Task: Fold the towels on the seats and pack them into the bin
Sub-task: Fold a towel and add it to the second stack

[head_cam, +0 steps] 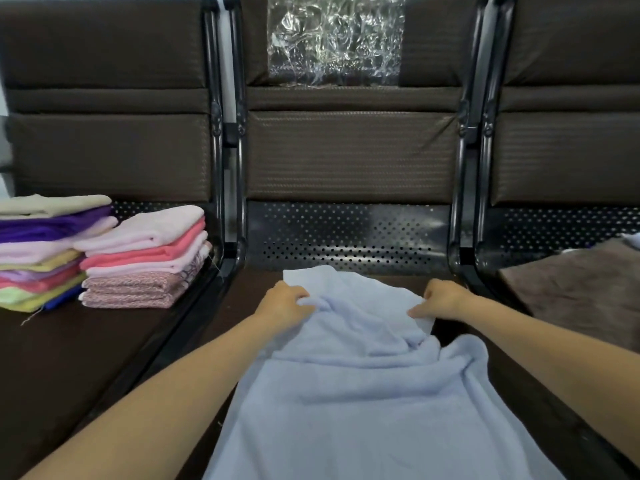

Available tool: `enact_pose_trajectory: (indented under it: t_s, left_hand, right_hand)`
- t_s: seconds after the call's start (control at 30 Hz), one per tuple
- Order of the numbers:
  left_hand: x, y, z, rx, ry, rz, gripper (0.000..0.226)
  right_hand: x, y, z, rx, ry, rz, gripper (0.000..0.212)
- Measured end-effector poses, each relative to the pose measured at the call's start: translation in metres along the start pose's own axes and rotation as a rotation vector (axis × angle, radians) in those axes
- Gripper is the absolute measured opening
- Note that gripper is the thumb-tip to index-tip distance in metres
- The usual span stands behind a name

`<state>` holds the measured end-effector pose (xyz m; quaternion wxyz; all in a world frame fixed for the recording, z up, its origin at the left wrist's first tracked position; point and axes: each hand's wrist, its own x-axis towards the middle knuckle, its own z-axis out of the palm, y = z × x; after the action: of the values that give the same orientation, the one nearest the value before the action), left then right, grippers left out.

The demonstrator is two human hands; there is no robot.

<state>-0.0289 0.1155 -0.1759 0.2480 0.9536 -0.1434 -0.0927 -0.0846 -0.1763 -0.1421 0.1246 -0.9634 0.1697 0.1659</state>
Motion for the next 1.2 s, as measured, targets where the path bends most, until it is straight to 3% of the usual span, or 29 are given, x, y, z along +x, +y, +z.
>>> enact_pose_trajectory:
  t_s: [0.03, 0.1, 0.2, 0.3, 0.4, 0.47, 0.5, 0.63, 0.73, 0.83, 0.93, 1.03, 1.13, 1.2]
  left_hand:
    - [0.002, -0.002, 0.002, -0.007, 0.01, 0.002, 0.031]
    - [0.004, -0.01, -0.001, -0.035, 0.061, 0.004, 0.028]
    - [0.003, -0.028, -0.014, 0.072, 0.153, 0.005, 0.04]
    - [-0.001, -0.046, -0.023, 0.201, 0.216, 0.019, 0.048]
    - [-0.004, -0.051, -0.023, 0.239, 0.228, -0.014, 0.042]
    - [-0.005, -0.043, -0.023, 0.32, 0.183, -0.054, 0.028]
    - [-0.006, -0.038, -0.023, 0.362, 0.144, -0.083, 0.028]
    - [-0.029, -0.01, -0.024, 0.393, 0.093, -0.149, 0.056]
    - [-0.055, 0.017, -0.028, 0.177, 0.128, -0.018, 0.051]
    - [-0.094, 0.047, -0.029, -0.018, -0.027, 0.145, 0.031]
    - [-0.137, 0.065, -0.024, 0.037, -0.168, 0.229, 0.036]
    - [-0.171, 0.06, -0.018, 0.145, -0.211, 0.28, 0.042]
    - [-0.197, 0.042, -0.021, 0.232, -0.245, 0.314, 0.047]
    - [-0.207, 0.032, -0.021, 0.25, -0.248, 0.334, 0.043]
  right_hand:
    - [0.003, 0.004, 0.002, 0.086, -0.026, -0.011, 0.046]
    - [0.002, 0.006, 0.002, 0.256, -0.017, 0.0, 0.025]
    - [0.024, 0.007, -0.003, 0.631, 0.137, 0.103, 0.028]
    - [0.038, -0.008, -0.009, 1.078, 0.239, 0.256, 0.005]
    - [0.05, -0.018, -0.007, 1.267, 0.252, 0.26, 0.018]
    - [0.048, -0.016, -0.005, 1.04, 0.255, 0.188, 0.009]
    - [0.051, -0.013, -0.006, 0.974, 0.276, 0.203, 0.016]
    - [0.024, -0.015, -0.019, 0.931, 0.352, 0.215, 0.039]
    - [-0.018, -0.028, -0.031, 0.808, 0.242, 0.072, 0.034]
    - [-0.071, -0.04, -0.036, 0.701, 0.065, -0.126, 0.02]
    - [-0.119, -0.043, -0.025, 0.481, -0.017, -0.327, 0.019]
    - [-0.162, -0.047, -0.008, 0.234, -0.135, -0.471, 0.021]
    - [-0.186, -0.051, 0.009, -0.028, -0.307, -0.549, 0.038]
    - [-0.192, -0.051, 0.023, -0.206, -0.288, -0.594, 0.046]
